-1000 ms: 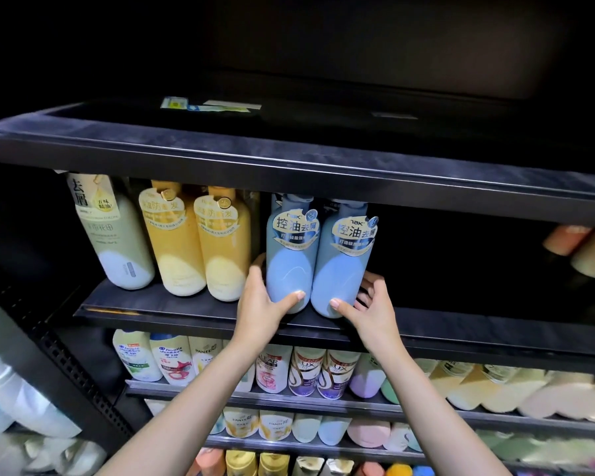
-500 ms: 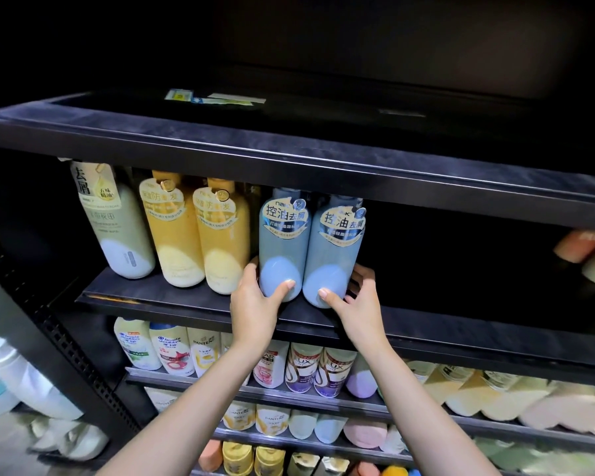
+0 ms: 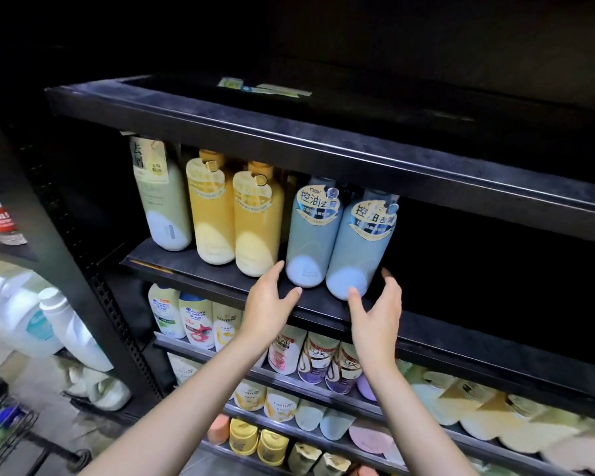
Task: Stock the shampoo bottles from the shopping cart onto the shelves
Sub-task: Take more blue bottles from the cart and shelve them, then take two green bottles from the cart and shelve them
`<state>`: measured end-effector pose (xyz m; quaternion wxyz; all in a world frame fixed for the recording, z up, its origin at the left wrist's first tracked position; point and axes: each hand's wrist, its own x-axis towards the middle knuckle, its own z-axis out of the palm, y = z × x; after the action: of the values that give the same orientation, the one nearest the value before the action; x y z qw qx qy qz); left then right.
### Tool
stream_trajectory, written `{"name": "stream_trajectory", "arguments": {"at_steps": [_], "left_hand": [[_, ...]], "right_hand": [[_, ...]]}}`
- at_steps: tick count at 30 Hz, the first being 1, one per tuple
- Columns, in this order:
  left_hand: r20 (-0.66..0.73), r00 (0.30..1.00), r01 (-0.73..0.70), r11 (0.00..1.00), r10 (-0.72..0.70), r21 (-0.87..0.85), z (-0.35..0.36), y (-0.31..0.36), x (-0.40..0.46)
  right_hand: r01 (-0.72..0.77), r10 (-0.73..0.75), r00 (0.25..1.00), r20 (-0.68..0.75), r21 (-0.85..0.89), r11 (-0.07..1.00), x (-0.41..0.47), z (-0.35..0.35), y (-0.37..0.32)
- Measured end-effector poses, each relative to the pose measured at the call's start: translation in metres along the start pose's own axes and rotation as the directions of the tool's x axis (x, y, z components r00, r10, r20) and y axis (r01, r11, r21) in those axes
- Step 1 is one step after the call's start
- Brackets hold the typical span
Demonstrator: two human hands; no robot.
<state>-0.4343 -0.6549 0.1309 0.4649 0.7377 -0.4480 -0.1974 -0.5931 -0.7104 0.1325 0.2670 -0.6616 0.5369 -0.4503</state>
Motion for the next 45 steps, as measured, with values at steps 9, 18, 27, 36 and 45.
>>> {"name": "stream_trajectory", "arguments": {"at_steps": [9,18,27,36,45], "left_hand": [[0.024,0.991,-0.123,0.838,0.13,0.532,-0.11,-0.08,-0.105],[-0.17,0.954,0.29,0.63,-0.246,0.72,-0.251,-0.192,-0.268],[-0.321,0.749,0.623,0.452,-0.579,0.639,-0.365,-0.269,-0.42],[-0.252,0.693,0.651,0.437,-0.675,0.621,-0.446,-0.316,-0.45],[-0.167,0.733,0.583,0.481,-0.66,0.655,-0.546,-0.372,-0.39]], "right_hand": [[0.566,-0.449,0.775,0.445,-0.173,0.806,-0.108,0.068,-0.019],[0.748,-0.273,0.263,0.925,-0.017,0.664,-0.266,0.179,-0.089],[0.818,-0.18,-0.087,0.98,0.174,0.548,-0.444,0.258,-0.163],[0.804,-0.097,-0.179,0.979,0.202,0.559,-0.515,0.316,-0.203],[0.81,-0.074,-0.115,0.991,0.137,0.571,-0.536,0.423,-0.248]]}}
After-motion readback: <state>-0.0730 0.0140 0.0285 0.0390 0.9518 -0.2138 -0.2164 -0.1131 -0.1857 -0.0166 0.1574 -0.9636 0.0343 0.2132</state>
